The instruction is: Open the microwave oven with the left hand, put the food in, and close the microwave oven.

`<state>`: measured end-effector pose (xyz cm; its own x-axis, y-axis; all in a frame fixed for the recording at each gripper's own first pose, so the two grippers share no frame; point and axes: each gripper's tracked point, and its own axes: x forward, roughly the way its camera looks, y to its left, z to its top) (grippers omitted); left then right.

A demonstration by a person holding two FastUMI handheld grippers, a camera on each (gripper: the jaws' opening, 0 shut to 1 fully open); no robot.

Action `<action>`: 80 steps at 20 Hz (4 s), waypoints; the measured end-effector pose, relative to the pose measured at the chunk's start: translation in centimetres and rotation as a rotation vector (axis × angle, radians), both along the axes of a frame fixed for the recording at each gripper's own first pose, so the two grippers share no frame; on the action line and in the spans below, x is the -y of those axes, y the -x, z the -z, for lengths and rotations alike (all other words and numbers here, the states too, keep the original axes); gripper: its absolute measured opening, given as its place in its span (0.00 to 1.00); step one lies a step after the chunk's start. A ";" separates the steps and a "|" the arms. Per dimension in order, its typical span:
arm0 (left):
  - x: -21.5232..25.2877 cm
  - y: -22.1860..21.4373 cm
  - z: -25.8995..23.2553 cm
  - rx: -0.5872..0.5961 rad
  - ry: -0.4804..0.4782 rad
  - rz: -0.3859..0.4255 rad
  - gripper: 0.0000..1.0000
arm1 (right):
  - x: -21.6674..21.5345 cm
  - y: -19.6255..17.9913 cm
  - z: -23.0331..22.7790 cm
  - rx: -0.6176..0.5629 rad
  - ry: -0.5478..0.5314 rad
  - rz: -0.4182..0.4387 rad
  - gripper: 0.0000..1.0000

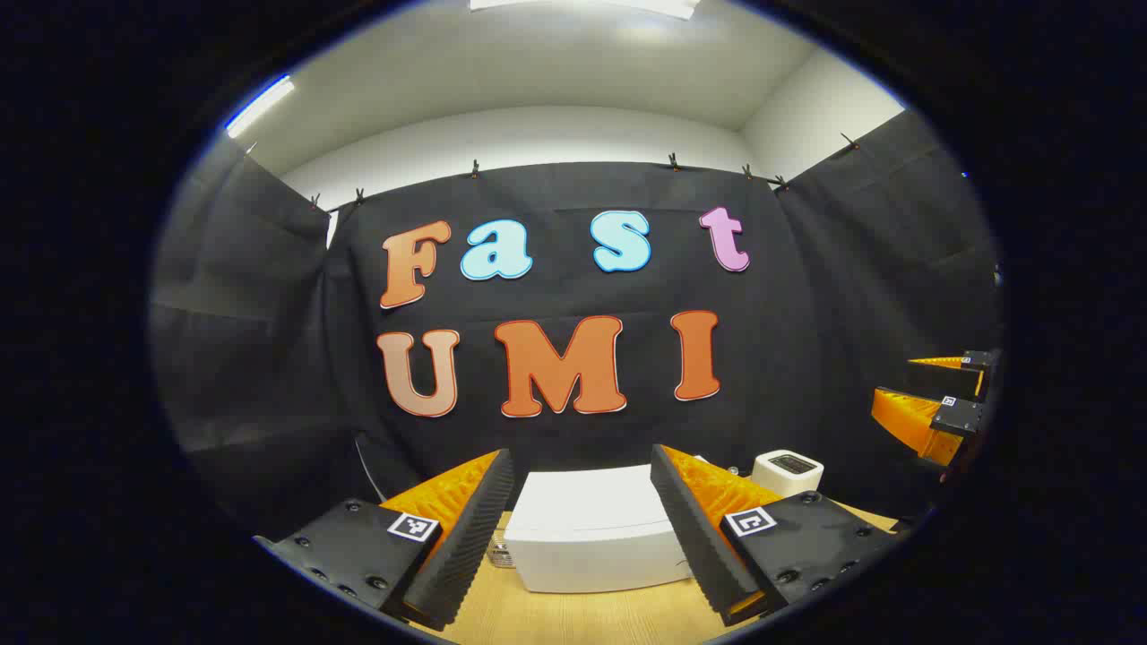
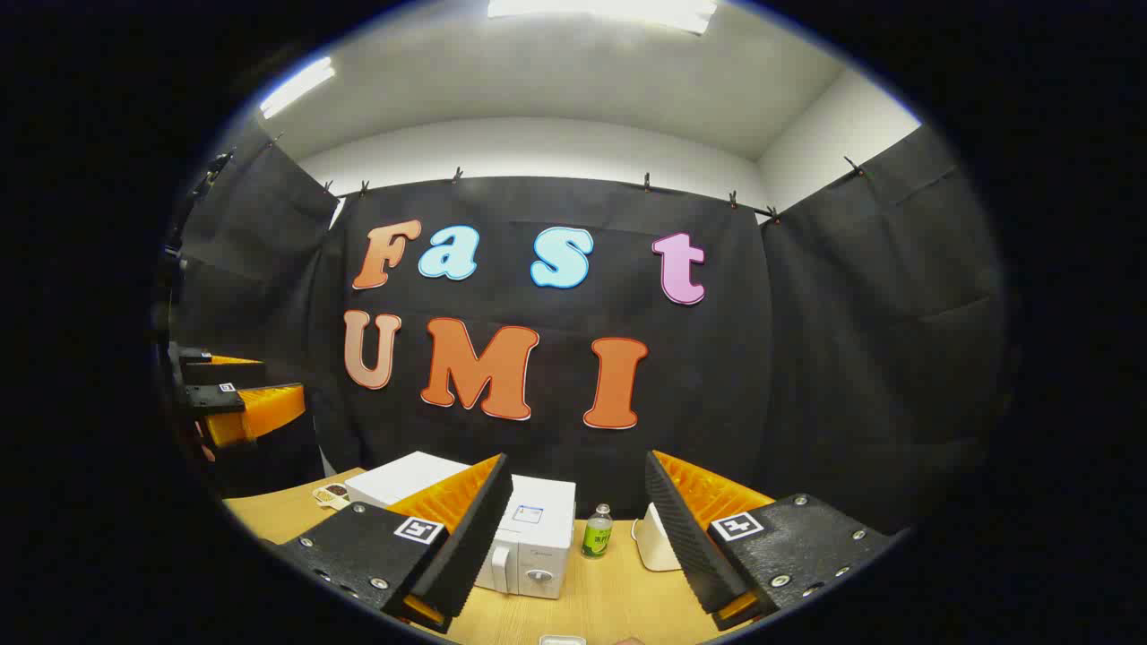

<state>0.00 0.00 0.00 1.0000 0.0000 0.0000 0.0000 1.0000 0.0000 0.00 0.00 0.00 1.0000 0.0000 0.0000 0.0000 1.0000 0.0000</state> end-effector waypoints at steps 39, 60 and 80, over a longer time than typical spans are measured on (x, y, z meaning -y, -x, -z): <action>11.9 -3.6 9.2 -0.117 -0.069 0.136 1.00 | 6.5 3.9 7.6 -0.157 -0.034 0.133 0.93; 19.1 -7.6 22.3 -0.289 -0.060 0.171 1.00 | 10.0 3.2 12.1 -0.144 -0.026 0.124 0.93; 21.2 -12.8 34.5 -0.459 -0.073 0.106 0.82 | 12.1 3.0 14.6 -0.200 0.050 0.190 0.92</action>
<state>12.78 -21.17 -34.53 0.8912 -0.0860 -0.4454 0.1188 0.9918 0.0462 -2.95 -12.06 -14.63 0.9622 -0.1929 -0.1923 0.1829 0.9807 -0.0685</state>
